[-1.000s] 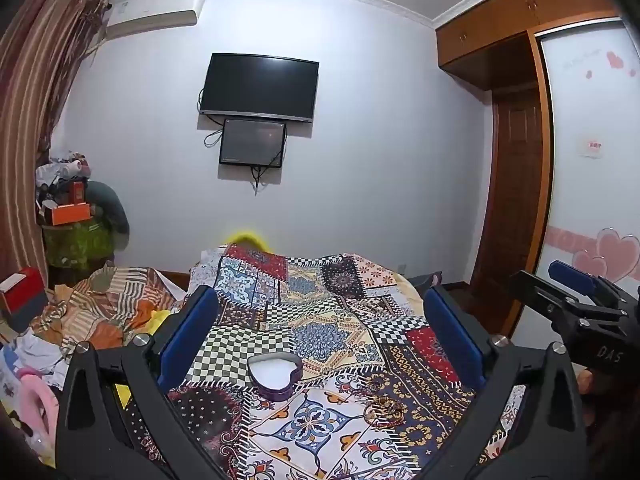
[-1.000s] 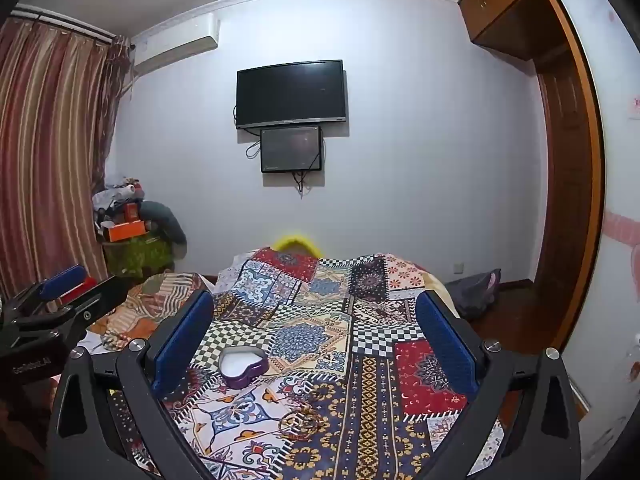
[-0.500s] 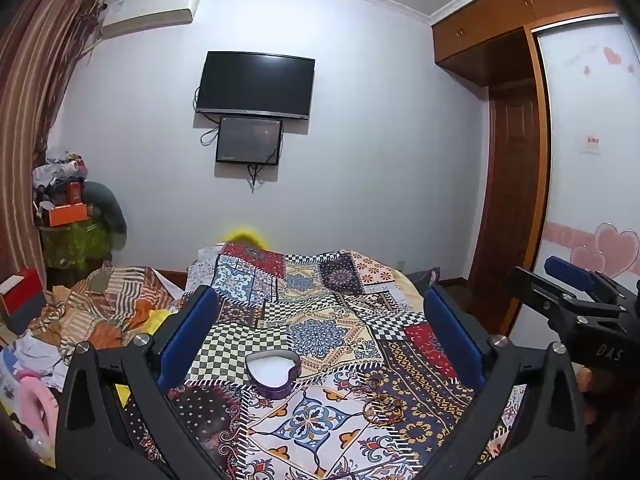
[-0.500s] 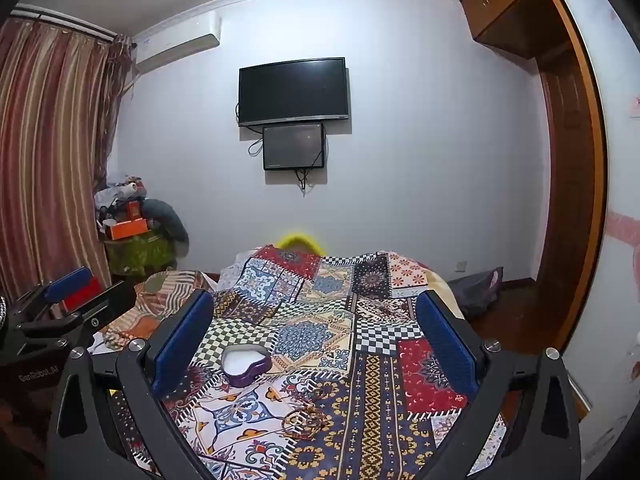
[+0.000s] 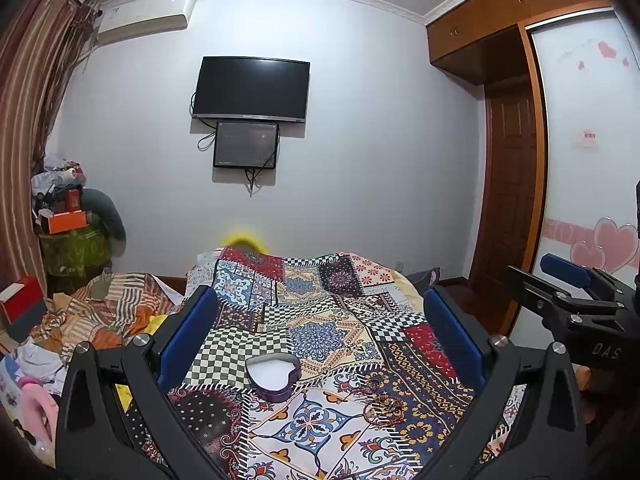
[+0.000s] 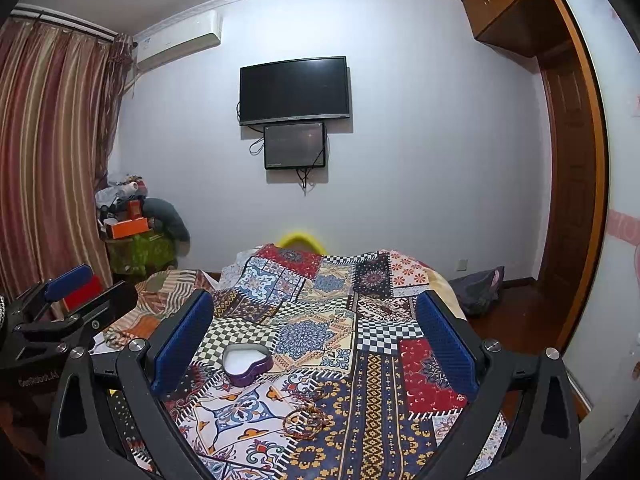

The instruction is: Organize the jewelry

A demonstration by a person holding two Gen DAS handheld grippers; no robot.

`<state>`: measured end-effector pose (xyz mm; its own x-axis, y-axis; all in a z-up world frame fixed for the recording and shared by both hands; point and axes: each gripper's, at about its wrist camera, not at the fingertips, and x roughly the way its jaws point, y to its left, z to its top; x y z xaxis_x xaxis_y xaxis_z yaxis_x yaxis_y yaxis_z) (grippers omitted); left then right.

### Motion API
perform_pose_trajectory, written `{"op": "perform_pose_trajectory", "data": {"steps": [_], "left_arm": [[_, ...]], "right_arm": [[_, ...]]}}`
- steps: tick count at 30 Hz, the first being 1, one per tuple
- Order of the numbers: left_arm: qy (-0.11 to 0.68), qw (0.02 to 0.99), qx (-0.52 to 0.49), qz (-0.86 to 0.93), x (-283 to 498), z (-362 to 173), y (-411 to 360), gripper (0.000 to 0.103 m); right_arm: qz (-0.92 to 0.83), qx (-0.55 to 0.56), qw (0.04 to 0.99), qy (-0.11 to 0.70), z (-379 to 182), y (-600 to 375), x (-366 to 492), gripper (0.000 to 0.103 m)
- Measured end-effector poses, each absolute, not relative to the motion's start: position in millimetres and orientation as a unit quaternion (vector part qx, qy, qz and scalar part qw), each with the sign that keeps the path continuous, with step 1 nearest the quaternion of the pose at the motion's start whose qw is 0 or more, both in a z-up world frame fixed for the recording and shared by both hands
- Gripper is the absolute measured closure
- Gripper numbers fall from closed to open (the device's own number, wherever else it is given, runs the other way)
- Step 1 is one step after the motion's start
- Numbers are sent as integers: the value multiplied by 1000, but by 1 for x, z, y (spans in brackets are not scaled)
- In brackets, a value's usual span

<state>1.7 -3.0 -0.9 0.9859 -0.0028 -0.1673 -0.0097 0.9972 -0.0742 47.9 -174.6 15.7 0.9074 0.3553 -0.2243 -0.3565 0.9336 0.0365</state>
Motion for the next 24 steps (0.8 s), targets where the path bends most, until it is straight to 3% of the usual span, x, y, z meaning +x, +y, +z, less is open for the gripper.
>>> {"op": "perform_pose_trajectory", "data": {"steps": [24], "left_arm": [[80,996,-36,1,1,1,-5,0]], "right_arm": [[185,-1,976,116,14,-176,50,3]]}}
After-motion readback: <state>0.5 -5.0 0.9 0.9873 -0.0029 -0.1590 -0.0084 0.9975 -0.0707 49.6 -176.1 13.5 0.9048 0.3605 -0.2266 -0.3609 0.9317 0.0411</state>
